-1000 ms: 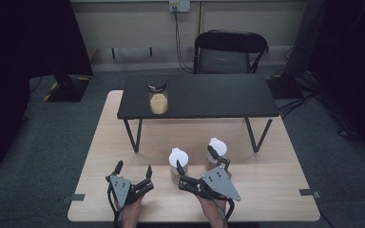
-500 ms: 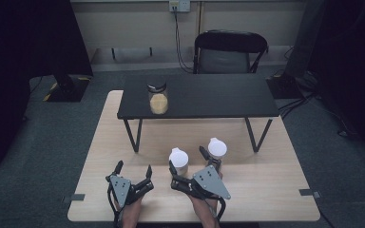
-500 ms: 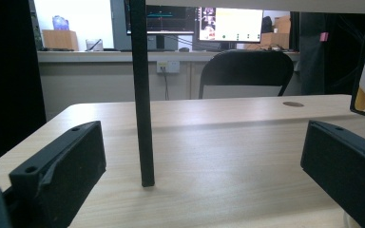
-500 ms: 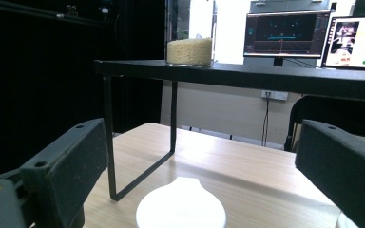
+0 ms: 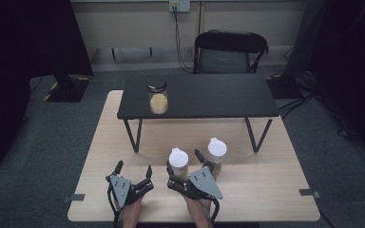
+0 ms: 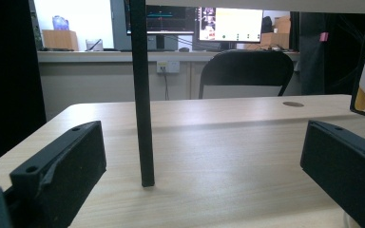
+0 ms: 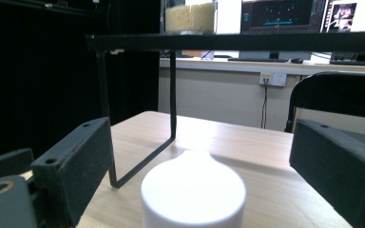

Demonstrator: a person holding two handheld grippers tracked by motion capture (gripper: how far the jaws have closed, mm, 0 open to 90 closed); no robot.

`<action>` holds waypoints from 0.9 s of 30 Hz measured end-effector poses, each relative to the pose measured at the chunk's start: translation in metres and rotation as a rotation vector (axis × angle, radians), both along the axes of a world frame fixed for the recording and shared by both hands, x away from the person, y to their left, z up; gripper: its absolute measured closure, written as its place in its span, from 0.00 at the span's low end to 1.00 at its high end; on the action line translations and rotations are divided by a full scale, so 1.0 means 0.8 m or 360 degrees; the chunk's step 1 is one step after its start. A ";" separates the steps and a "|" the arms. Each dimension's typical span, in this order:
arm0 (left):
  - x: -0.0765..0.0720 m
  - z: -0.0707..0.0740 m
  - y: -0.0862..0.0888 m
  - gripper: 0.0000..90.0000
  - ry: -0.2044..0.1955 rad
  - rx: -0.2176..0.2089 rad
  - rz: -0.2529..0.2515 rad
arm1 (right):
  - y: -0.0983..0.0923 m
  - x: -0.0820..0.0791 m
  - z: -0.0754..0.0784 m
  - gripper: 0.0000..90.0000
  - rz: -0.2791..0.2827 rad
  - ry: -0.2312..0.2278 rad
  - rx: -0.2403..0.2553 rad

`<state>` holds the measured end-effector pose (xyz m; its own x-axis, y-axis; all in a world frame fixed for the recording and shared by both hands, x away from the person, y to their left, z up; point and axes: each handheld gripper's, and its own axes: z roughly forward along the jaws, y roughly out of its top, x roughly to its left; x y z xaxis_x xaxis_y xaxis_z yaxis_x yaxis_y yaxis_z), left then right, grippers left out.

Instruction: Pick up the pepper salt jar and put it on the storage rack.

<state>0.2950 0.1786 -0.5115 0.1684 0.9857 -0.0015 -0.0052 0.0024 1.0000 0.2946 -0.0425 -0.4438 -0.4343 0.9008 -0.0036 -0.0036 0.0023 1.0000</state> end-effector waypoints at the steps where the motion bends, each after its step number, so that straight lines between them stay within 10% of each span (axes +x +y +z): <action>1: 0.000 0.000 0.000 0.01 0.0000 0.0000 0.0000 | 0.001 0.001 -0.002 0.07 0.0000 0.0008 -0.0006; 27: 0.000 0.000 0.000 0.01 0.0000 0.0000 0.0000 | 0.010 0.014 -0.047 0.17 -0.0036 0.0094 -0.0021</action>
<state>0.2950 0.1786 -0.5116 0.1682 0.9857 -0.0014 -0.0050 0.0023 1.0000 0.3056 -0.0343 -0.4814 -0.4136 0.9104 0.0096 0.0557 0.0148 0.9983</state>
